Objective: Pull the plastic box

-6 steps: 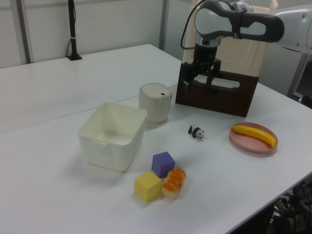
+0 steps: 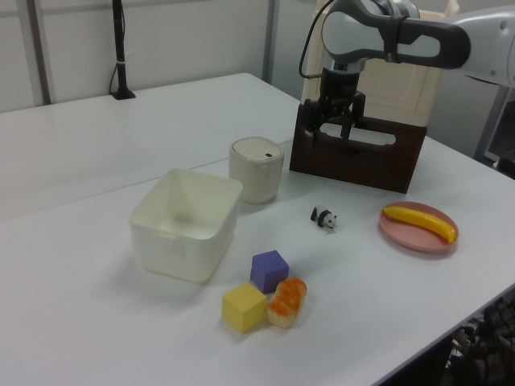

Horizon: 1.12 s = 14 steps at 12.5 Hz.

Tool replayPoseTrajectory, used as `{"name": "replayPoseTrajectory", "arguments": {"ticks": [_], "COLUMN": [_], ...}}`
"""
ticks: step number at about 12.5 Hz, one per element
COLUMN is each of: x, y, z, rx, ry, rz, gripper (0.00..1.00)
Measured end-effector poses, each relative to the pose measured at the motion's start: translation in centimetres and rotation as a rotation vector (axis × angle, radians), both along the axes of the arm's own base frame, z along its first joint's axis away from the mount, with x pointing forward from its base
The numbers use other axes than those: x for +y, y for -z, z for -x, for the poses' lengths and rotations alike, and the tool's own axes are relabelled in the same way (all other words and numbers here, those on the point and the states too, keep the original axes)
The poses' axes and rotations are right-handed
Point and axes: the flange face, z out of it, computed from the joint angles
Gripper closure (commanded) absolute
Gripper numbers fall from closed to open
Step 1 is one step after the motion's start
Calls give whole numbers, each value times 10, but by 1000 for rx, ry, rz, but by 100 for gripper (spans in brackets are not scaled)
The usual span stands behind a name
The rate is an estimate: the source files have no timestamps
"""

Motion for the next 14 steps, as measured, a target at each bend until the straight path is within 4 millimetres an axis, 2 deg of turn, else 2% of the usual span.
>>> {"name": "replayPoseTrajectory", "arguments": {"ticks": [5,12,14], "x": [1,15,26], "y": [-2,-6,-4], "z": [0,0,0], "rx": [-2,-10,-7], "ry": [-5,-30,-48], "rz": [2,0,0], "gripper": [0,0,0]}}
